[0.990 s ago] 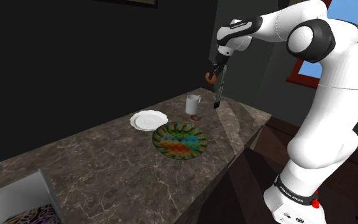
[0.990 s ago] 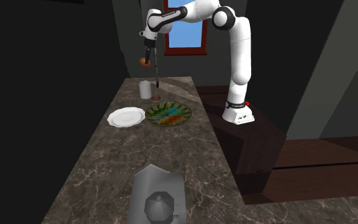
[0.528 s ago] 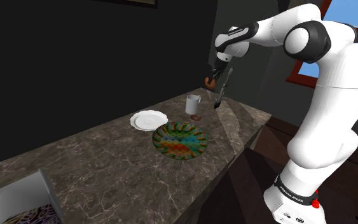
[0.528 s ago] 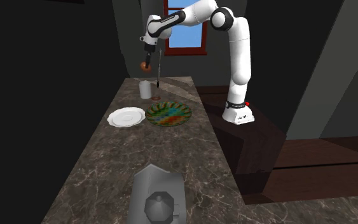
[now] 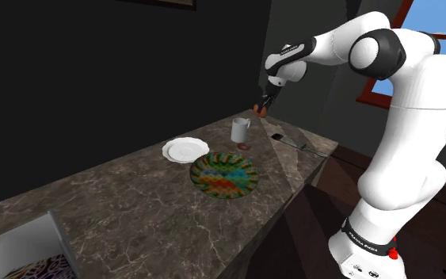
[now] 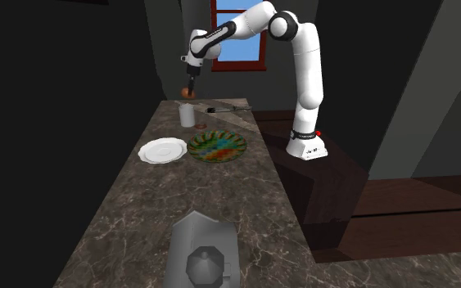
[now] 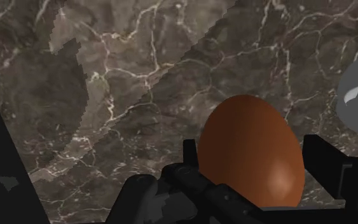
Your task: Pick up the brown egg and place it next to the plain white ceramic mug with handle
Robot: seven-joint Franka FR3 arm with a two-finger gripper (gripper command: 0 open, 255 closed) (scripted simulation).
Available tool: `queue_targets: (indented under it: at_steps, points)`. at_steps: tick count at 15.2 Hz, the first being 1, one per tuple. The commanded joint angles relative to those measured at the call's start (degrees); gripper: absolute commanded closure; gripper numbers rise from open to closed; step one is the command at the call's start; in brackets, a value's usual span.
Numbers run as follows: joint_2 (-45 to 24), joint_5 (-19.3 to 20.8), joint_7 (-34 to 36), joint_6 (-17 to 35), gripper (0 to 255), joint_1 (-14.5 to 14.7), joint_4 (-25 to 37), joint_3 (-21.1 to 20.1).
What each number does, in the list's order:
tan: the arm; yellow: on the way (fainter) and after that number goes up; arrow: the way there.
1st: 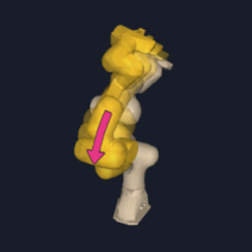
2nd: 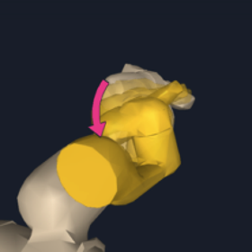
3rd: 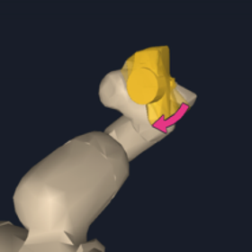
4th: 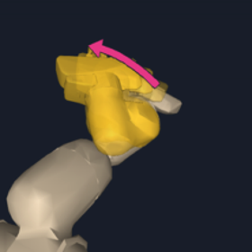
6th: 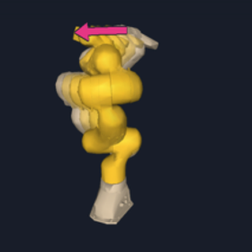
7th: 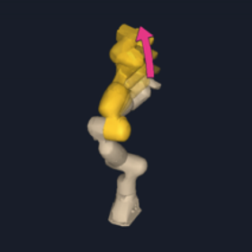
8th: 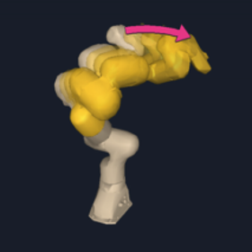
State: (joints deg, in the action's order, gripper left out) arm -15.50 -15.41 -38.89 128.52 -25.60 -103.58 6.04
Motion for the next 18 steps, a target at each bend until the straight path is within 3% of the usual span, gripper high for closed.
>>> queue_targets:
  at_steps: [1, 14, 18]
  points:
    - [-0.3, -0.3, -0.4, 1.3, 255, 0.0, -1.0, -0.1]
    - [-5.0, -2.7, -3.3, 9.4, 255, -0.4, -4.7, -1.0]
    - [-5.0, -2.7, -3.3, 9.4, 255, -0.4, -4.7, -1.0]
